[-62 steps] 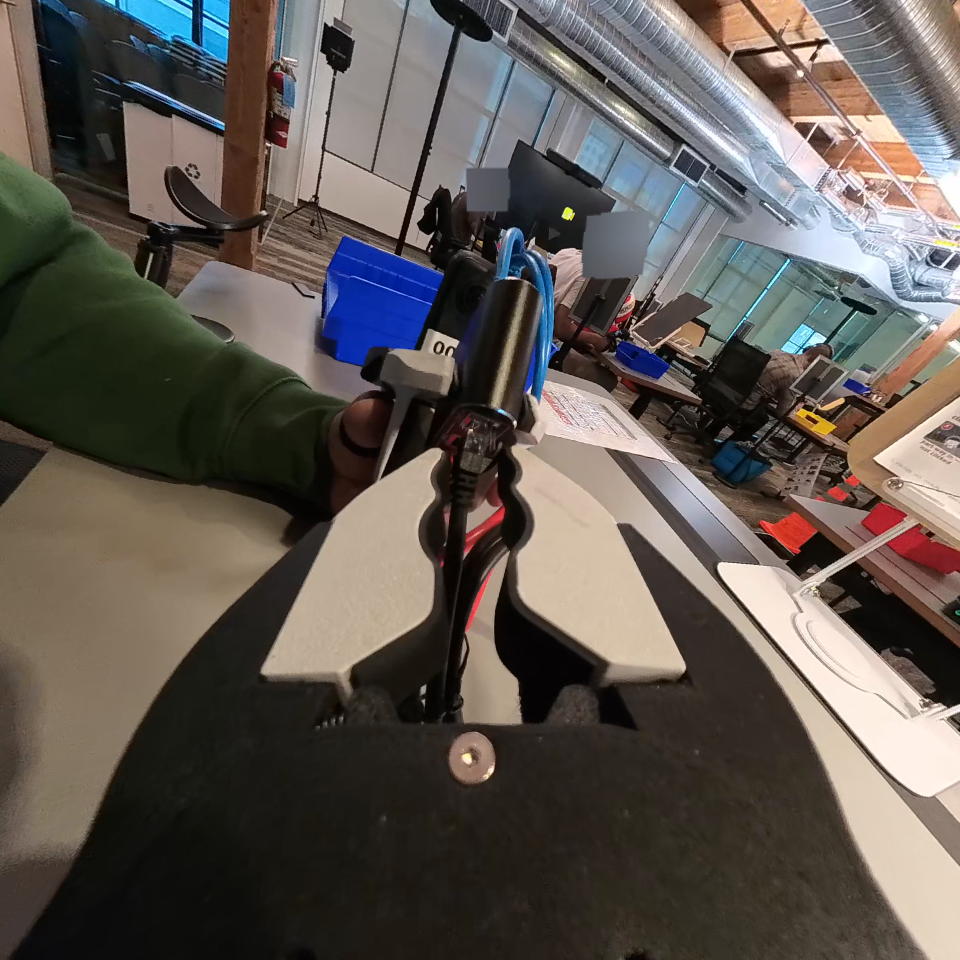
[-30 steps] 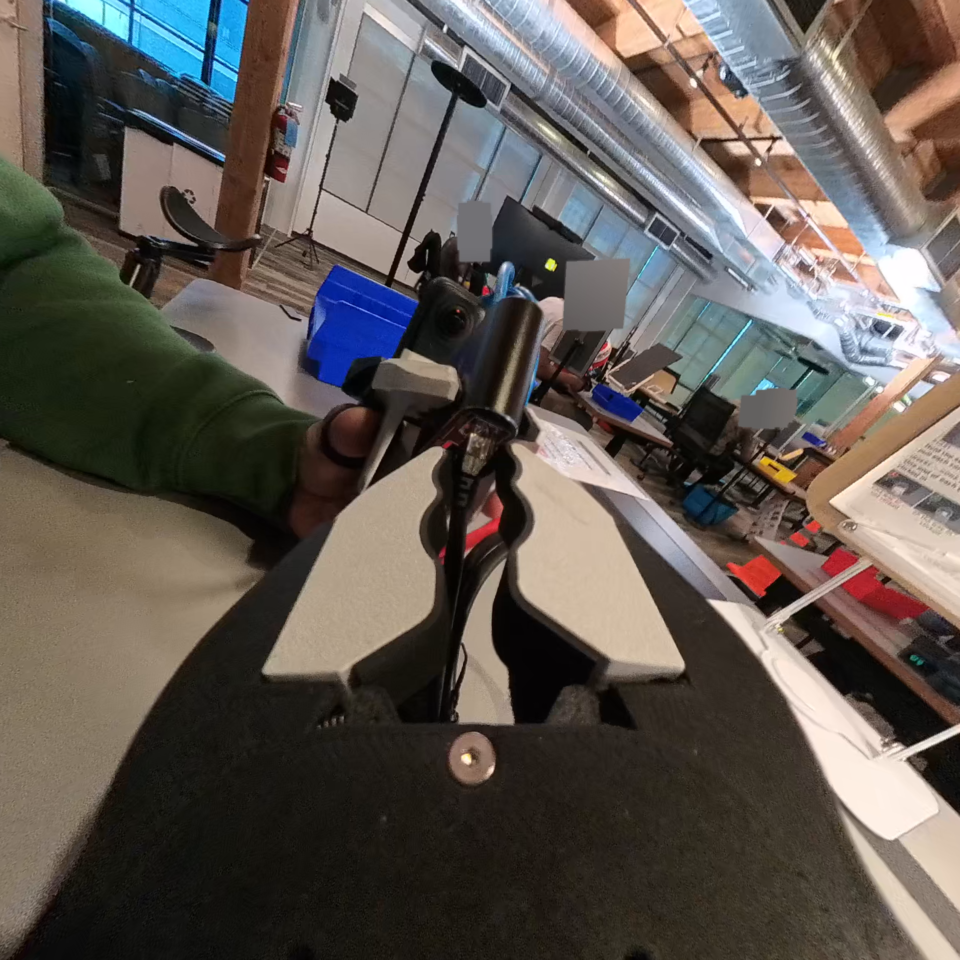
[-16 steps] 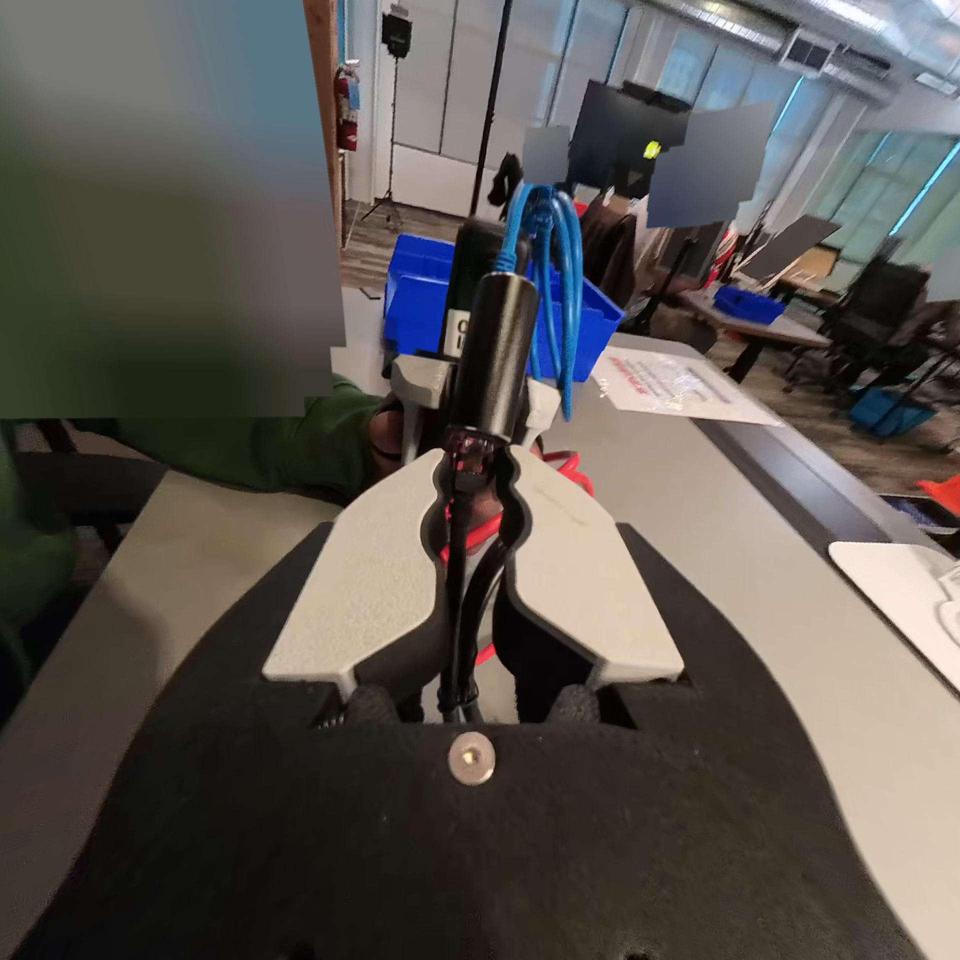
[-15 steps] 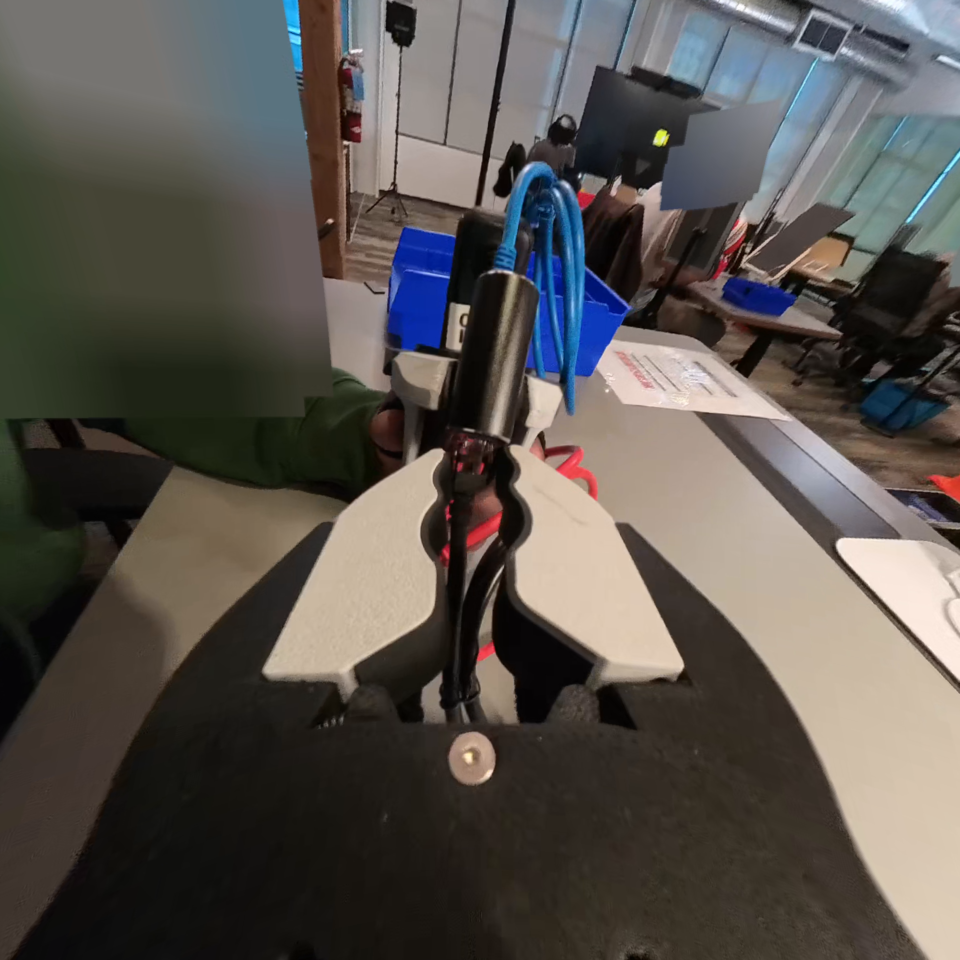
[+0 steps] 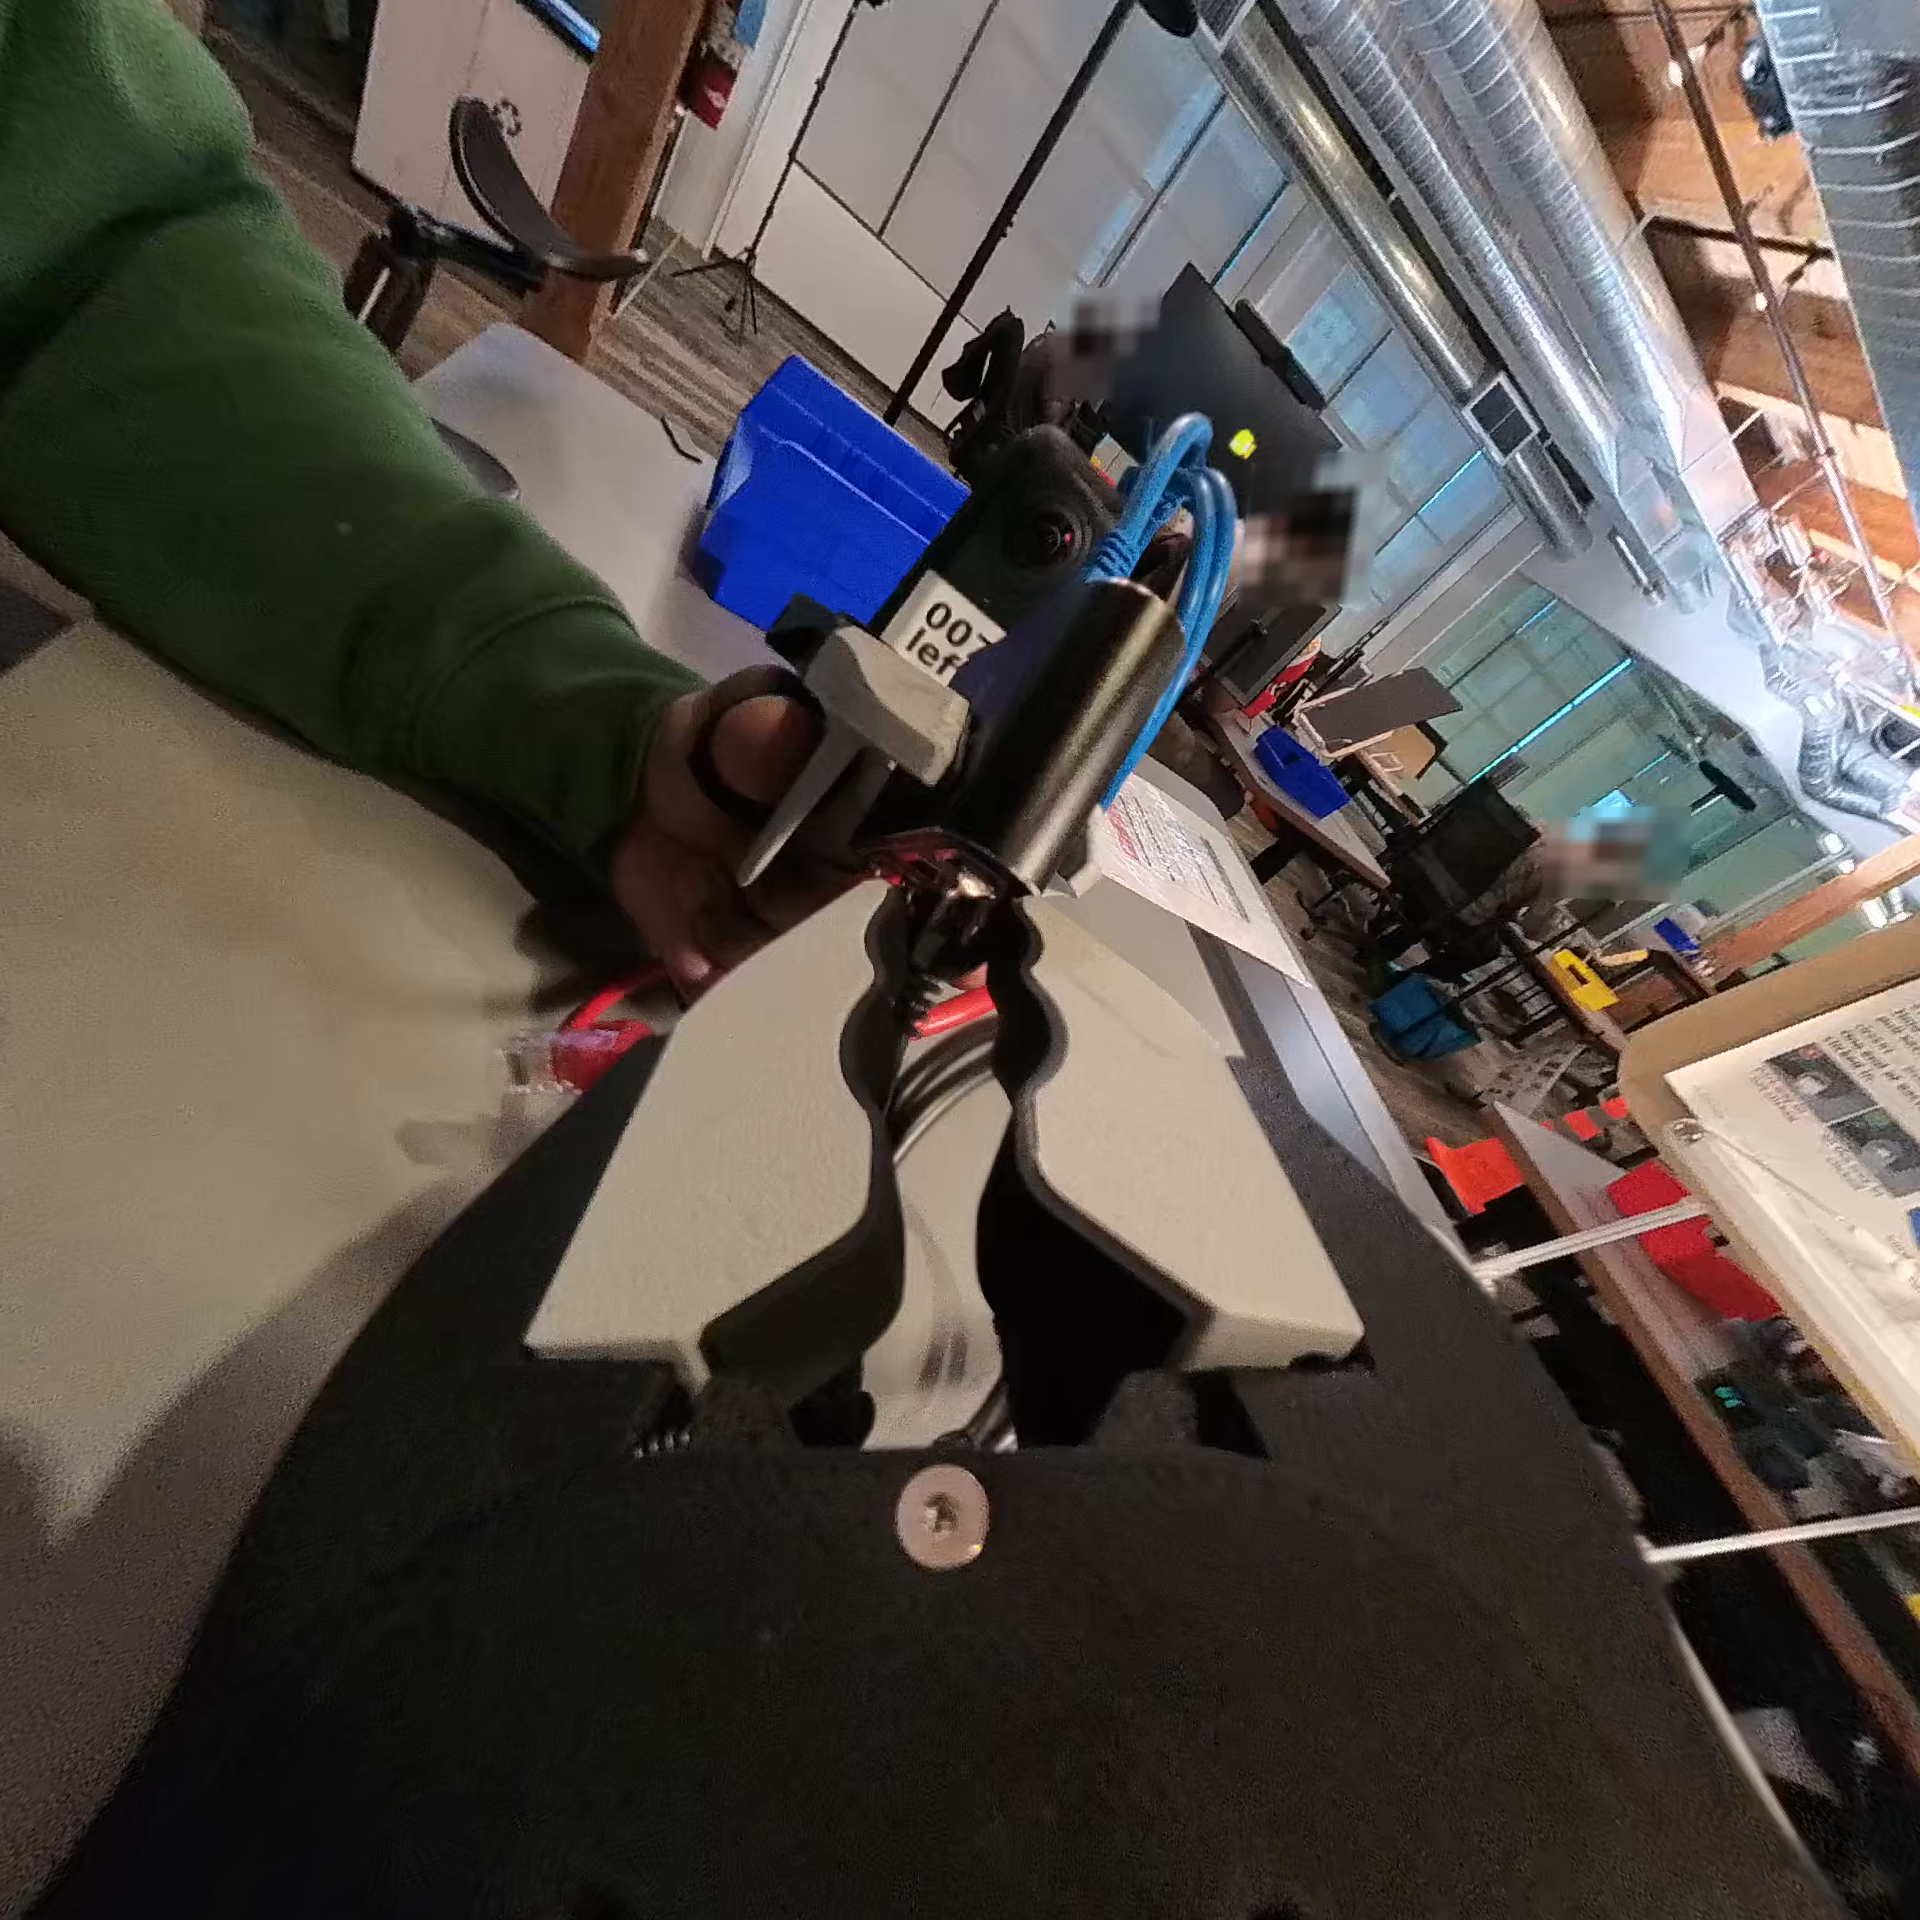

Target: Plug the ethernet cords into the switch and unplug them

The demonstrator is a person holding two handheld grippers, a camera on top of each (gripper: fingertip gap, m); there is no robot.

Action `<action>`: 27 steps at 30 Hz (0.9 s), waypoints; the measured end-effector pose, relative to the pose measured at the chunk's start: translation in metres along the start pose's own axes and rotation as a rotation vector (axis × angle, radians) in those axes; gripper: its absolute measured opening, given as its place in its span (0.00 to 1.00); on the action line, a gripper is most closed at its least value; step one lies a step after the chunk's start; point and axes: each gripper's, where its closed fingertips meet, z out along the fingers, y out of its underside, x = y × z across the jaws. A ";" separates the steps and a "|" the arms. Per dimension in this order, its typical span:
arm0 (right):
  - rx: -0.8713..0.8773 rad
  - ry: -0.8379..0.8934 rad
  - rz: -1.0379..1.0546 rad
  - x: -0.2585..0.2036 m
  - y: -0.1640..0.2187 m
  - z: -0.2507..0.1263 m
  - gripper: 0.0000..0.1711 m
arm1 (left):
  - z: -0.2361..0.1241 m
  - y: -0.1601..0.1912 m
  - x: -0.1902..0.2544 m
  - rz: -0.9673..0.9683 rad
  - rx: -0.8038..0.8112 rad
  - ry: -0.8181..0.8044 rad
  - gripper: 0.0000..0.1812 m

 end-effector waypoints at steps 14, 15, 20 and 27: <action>0.084 -0.047 0.471 0.006 0.006 0.005 0.09 | -0.002 -0.005 -0.009 0.108 -0.037 -0.104 0.15; 0.105 -0.052 0.517 0.006 0.005 0.005 0.09 | -0.002 -0.005 -0.009 0.106 -0.037 -0.106 0.16; 0.056 0.000 0.440 0.011 0.017 0.005 0.09 | -0.003 0.000 -0.022 0.004 -0.047 -0.146 0.16; -0.084 0.219 0.238 0.048 0.047 -0.009 0.09 | -0.027 -0.003 -0.071 -0.258 -0.063 -0.448 0.36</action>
